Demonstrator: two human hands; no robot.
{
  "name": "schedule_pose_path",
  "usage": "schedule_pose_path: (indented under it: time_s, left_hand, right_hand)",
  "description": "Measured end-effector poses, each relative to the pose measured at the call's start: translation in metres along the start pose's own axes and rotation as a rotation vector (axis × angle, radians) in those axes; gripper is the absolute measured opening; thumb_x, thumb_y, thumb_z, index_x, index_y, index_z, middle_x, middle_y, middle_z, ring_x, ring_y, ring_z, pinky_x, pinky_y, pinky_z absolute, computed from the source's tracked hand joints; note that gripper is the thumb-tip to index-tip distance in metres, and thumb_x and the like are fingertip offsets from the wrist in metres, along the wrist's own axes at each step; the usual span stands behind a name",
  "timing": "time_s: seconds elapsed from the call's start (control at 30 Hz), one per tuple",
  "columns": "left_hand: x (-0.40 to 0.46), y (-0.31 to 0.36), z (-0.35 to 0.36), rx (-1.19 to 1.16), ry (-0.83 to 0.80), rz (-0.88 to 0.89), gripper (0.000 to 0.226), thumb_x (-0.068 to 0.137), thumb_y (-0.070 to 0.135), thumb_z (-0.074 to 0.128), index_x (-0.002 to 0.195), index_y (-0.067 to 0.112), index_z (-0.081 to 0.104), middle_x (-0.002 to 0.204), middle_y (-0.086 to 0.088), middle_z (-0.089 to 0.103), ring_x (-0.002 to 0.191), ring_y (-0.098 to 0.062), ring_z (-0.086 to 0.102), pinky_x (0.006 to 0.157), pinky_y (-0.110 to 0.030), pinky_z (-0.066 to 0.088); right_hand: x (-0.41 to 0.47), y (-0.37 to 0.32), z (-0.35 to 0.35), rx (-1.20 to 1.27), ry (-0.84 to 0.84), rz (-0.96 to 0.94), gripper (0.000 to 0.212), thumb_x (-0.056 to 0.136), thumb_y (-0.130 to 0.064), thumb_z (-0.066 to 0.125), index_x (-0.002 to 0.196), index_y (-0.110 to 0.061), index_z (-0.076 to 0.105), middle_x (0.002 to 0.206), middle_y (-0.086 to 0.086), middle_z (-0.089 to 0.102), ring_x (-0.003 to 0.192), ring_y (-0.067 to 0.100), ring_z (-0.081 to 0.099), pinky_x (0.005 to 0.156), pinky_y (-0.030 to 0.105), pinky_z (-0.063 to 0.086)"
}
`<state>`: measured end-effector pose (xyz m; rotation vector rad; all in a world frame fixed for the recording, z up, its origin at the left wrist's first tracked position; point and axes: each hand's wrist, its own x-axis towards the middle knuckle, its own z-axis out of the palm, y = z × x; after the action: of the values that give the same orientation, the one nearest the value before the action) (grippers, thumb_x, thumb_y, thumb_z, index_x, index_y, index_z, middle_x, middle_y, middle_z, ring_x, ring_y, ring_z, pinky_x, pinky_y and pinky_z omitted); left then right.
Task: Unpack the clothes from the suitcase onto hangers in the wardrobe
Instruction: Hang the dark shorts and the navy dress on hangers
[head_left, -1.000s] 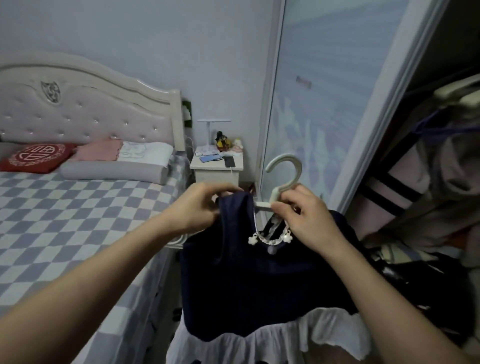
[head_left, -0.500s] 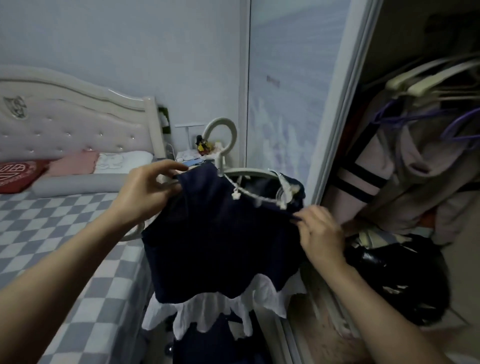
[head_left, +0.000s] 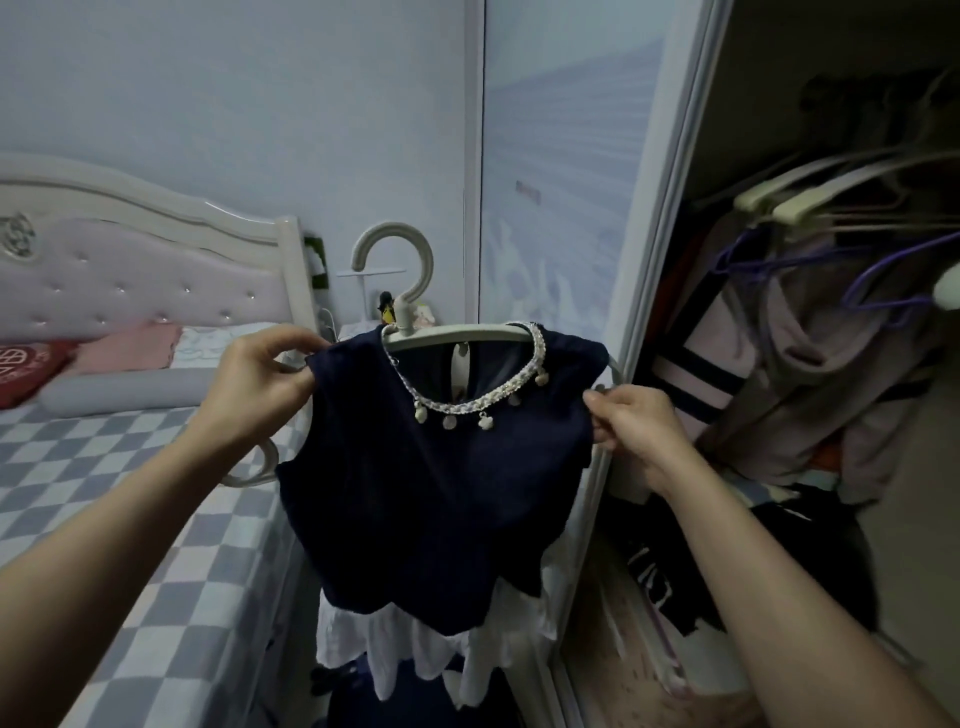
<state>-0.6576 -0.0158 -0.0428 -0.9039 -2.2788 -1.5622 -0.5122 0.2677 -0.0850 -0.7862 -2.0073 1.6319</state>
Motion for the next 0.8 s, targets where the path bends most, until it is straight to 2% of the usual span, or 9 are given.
schedule_pose_path:
  time_s: [0.1, 0.2, 0.3, 0.4, 0.47, 0.6, 0.67, 0.73, 0.8]
  left_hand:
    - [0.002, 0.007, -0.001, -0.06, -0.003, -0.056, 0.023, 0.085, -0.003, 0.058, 0.073, 0.016, 0.061, 0.036, 0.015, 0.049, 0.03, -0.003, 0.032, 0.035, -0.006, 0.023]
    - [0.001, 0.011, -0.003, -0.163, -0.018, -0.125, 0.024, 0.087, -0.004, 0.053, 0.075, 0.015, 0.063, 0.034, 0.007, 0.044, 0.031, -0.003, 0.03, 0.035, -0.012, 0.024]
    - [-0.002, 0.015, 0.002, -0.231, -0.062, -0.179, 0.026, 0.09, -0.006, 0.048, 0.075, 0.009, 0.063, 0.036, 0.004, 0.044, 0.031, -0.005, 0.034, 0.034, -0.012, 0.027]
    - [-0.004, 0.02, 0.008, -0.269, -0.105, -0.242, 0.029, 0.093, -0.003, 0.043, 0.079, 0.015, 0.061, 0.044, 0.006, 0.055, 0.032, -0.004, 0.042, 0.034, -0.012, 0.032]
    - [-0.003, 0.019, 0.005, -0.306, -0.106, -0.281, 0.035, 0.095, -0.001, 0.04, 0.078, 0.02, 0.062, 0.052, 0.001, 0.058, 0.036, -0.016, 0.042, 0.037, -0.015, 0.032]
    - [0.0, 0.019, 0.0, -0.341, -0.086, -0.314, 0.038, 0.093, -0.004, 0.035, 0.079, 0.02, 0.062, 0.066, -0.018, 0.053, 0.038, -0.019, 0.037, 0.033, -0.017, 0.03]
    - [0.002, 0.019, -0.001, -0.315, -0.063, -0.321, 0.041, 0.092, -0.007, 0.032, 0.08, 0.018, 0.062, 0.066, -0.018, 0.053, 0.033, -0.019, 0.036, 0.032, -0.015, 0.027]
    - [0.003, 0.02, -0.001, -0.271, -0.035, -0.337, 0.045, 0.09, -0.009, 0.028, 0.08, 0.018, 0.062, 0.068, -0.018, 0.056, 0.031, -0.016, 0.039, 0.031, -0.014, 0.026]
    - [0.001, 0.022, -0.002, -0.256, -0.047, -0.313, 0.045, 0.09, -0.012, 0.028, 0.087, 0.016, 0.062, 0.077, -0.017, 0.06, 0.034, -0.009, 0.048, 0.03, -0.014, 0.032]
  right_hand:
    - [-0.005, -0.009, -0.009, -0.241, 0.089, -0.115, 0.031, 0.086, -0.015, 0.062, 0.057, -0.009, 0.056, 0.049, 0.004, 0.058, 0.035, 0.005, 0.05, 0.039, 0.014, 0.035]
    - [-0.015, -0.023, -0.017, -0.342, -0.049, -0.041, 0.033, 0.086, -0.019, 0.064, 0.056, -0.006, 0.059, 0.043, 0.002, 0.06, 0.032, 0.005, 0.049, 0.036, 0.013, 0.035]
    - [-0.025, -0.031, -0.012, -0.23, -0.196, -0.086, 0.031, 0.086, -0.013, 0.065, 0.056, -0.006, 0.056, 0.045, 0.001, 0.058, 0.036, 0.004, 0.048, 0.04, 0.014, 0.039]
    - [-0.029, -0.037, -0.011, 0.06, -0.102, -0.326, 0.021, 0.083, 0.0, 0.063, 0.066, -0.011, 0.06, 0.055, -0.005, 0.059, 0.05, 0.002, 0.053, 0.051, 0.016, 0.045]
    - [-0.03, -0.043, -0.013, -0.001, -0.093, -0.425, 0.018, 0.082, -0.002, 0.064, 0.071, -0.016, 0.062, 0.066, -0.008, 0.061, 0.063, 0.003, 0.055, 0.062, 0.016, 0.045]
    - [-0.033, -0.036, -0.01, -0.11, -0.255, -0.286, 0.016, 0.086, -0.011, 0.062, 0.077, -0.016, 0.05, 0.069, 0.001, 0.052, 0.067, 0.012, 0.047, 0.06, 0.026, 0.036]
    - [-0.04, -0.032, -0.007, -0.047, -0.355, -0.17, 0.014, 0.086, -0.014, 0.061, 0.089, -0.014, 0.048, 0.07, 0.008, 0.063, 0.065, 0.021, 0.057, 0.06, 0.032, 0.043]
    - [-0.046, -0.029, -0.002, -0.074, -0.426, -0.161, 0.029, 0.083, -0.01, 0.065, 0.106, -0.016, 0.047, 0.079, 0.009, 0.073, 0.072, 0.024, 0.068, 0.064, 0.035, 0.052]
    - [-0.048, -0.026, 0.002, -0.015, -0.382, -0.212, 0.048, 0.08, 0.003, 0.064, 0.119, -0.018, 0.044, 0.081, 0.007, 0.074, 0.073, 0.02, 0.07, 0.065, 0.031, 0.055]
